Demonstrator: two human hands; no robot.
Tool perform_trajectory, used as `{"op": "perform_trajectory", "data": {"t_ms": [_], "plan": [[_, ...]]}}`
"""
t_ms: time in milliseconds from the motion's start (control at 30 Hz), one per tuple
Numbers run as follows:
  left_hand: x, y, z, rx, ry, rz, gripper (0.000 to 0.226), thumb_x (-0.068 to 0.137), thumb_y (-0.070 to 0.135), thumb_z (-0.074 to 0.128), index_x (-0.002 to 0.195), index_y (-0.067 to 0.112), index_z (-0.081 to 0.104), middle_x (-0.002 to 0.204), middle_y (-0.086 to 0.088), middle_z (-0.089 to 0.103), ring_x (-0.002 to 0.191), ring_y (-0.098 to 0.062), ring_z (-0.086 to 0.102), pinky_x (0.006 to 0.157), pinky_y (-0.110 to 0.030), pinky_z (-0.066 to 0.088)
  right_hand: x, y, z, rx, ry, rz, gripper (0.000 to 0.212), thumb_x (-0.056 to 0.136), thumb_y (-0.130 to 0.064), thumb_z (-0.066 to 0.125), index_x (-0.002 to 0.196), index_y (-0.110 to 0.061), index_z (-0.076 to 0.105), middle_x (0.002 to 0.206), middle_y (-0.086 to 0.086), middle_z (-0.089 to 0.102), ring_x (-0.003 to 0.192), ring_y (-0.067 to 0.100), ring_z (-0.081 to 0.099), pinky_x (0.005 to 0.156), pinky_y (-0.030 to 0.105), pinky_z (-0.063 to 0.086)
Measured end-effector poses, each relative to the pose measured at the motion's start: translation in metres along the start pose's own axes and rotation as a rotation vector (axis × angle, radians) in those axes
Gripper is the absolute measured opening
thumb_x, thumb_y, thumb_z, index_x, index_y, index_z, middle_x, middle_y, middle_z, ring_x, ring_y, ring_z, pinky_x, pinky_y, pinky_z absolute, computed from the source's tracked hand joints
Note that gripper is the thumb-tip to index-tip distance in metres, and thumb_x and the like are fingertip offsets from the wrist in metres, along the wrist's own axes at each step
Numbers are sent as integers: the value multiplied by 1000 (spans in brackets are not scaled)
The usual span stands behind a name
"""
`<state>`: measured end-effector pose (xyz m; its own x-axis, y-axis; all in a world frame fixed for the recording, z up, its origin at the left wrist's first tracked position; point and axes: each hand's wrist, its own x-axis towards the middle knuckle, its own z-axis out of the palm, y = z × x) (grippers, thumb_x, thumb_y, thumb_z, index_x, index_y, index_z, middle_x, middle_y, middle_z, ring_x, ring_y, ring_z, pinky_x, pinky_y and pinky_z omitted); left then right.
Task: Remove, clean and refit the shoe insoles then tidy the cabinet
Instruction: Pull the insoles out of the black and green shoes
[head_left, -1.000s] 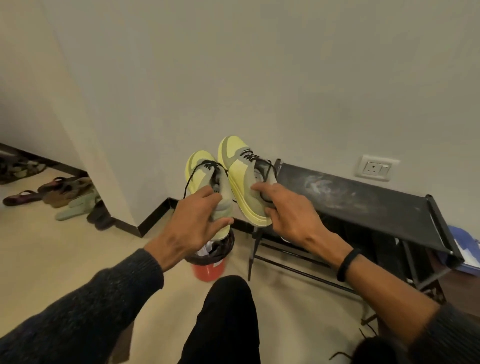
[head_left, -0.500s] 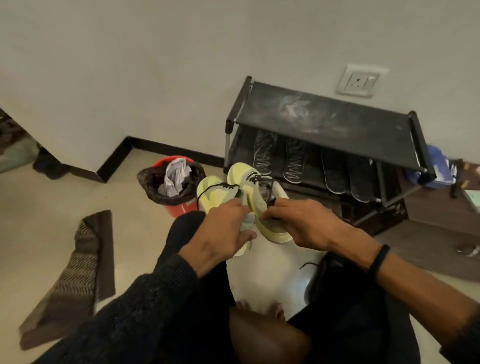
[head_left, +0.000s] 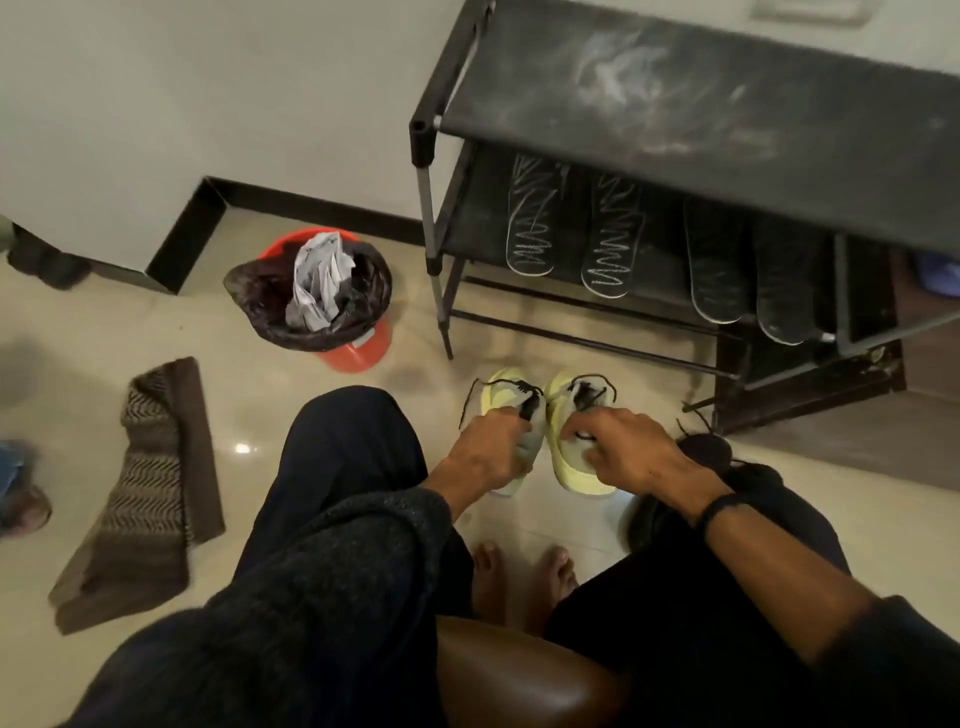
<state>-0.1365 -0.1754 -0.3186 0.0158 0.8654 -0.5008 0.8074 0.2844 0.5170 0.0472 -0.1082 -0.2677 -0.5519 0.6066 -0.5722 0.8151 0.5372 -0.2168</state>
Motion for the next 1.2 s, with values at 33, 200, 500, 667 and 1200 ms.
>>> {"op": "perform_trajectory", "data": {"t_ms": [33, 200, 500, 667, 1200], "plan": [[9, -5, 9, -6, 5, -35, 22, 79, 23, 69, 101, 17, 66, 89, 0, 65, 81, -26, 66, 61, -25, 43, 9, 1, 4, 13, -12, 19, 42, 87, -26, 61, 123, -45, 53, 129, -2, 62, 110, 28, 61, 84, 38, 52], [29, -34, 45, 82, 98, -173, 40, 87, 20, 65, 126, 12, 61, 114, -11, 64, 98, -36, 65, 77, -37, 49, 44, -4, 10, 56, -34, 62, 39, 89, -24, 61, 121, -45, 55, 132, 1, 59, 109, 31, 61, 86, 36, 50], [25, -74, 58, 43, 210, -493, 20, 97, 12, 54, 115, 5, 60, 127, -14, 53, 105, -39, 60, 84, -45, 48, 73, -41, 8, 67, -40, -118, 42, 89, -15, 64, 121, -40, 55, 133, -5, 56, 112, 25, 58, 82, 34, 47], [44, -86, 67, -101, 265, -536, 25, 95, 6, 54, 119, 3, 62, 129, -16, 52, 104, -40, 61, 80, -45, 49, 79, -51, 13, 42, 4, -199, 39, 88, -18, 67, 118, -40, 54, 127, -8, 57, 104, 24, 58, 78, 32, 45], [63, -36, -101, 265, -248, -373, 36, 88, 32, 75, 115, 11, 65, 113, -5, 67, 105, -26, 65, 90, -41, 56, 89, -65, -32, 24, -47, -372, 48, 84, -17, 69, 126, -37, 56, 124, -8, 62, 104, 20, 64, 83, 35, 55]]}}
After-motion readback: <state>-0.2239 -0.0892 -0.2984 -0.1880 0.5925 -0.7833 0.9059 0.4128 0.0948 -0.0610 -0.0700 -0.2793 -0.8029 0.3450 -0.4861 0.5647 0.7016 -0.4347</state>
